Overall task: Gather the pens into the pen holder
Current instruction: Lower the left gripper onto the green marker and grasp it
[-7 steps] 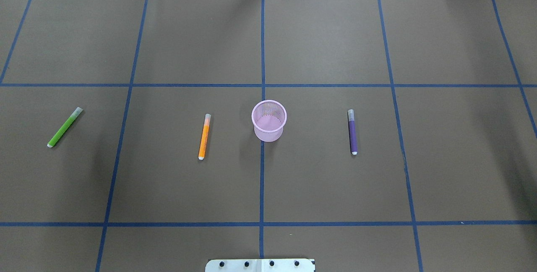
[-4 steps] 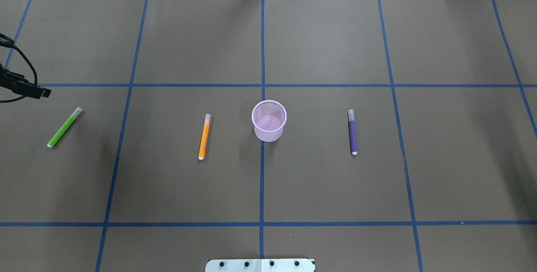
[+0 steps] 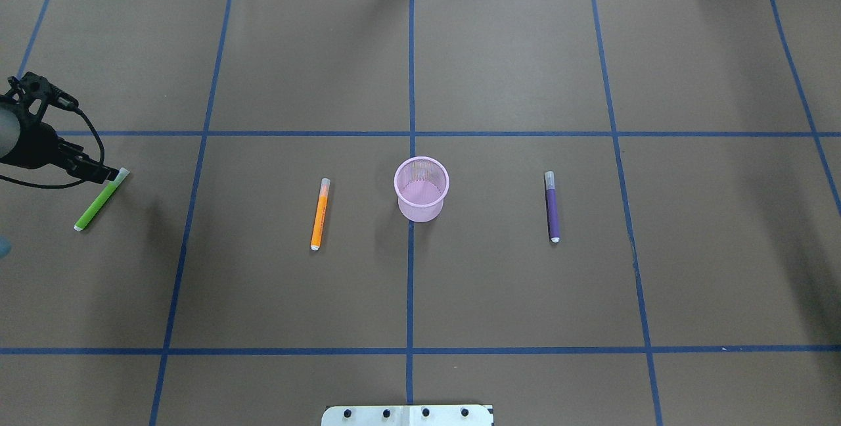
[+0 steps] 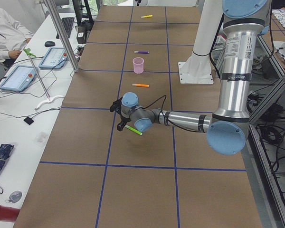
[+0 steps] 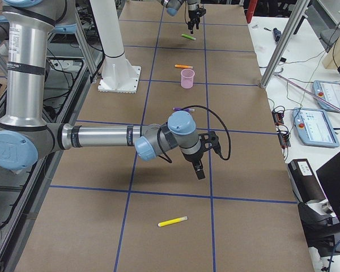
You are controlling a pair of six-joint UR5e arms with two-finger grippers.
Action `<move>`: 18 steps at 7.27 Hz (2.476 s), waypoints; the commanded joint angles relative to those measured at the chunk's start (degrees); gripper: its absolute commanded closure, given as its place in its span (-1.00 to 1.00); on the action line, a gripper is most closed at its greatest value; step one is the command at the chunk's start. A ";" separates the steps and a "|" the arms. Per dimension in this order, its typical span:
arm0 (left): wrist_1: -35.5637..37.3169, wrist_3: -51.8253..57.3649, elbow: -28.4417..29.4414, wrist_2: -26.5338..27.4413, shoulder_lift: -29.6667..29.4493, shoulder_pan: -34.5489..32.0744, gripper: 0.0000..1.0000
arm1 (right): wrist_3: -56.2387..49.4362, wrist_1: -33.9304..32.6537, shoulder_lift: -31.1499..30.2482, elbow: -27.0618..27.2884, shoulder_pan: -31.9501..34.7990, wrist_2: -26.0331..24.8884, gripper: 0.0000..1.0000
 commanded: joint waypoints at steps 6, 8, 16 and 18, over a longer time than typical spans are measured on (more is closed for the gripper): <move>-1.38 -0.33 2.10 0.02 -1.32 1.23 0.23 | 0.00 -0.09 -0.09 -0.04 -0.03 -0.02 -1.00; -1.38 -0.42 2.10 0.02 -1.31 1.49 0.11 | 0.00 -0.09 -0.18 -0.47 -0.03 -0.02 -1.00; -1.38 -0.33 2.54 0.02 -1.22 2.72 0.13 | 0.00 0.00 -0.18 -1.00 -0.03 -0.11 -1.00; -1.38 -0.33 2.53 0.02 -1.14 2.72 0.57 | 0.00 0.00 -0.18 -1.00 -0.03 -0.11 -1.00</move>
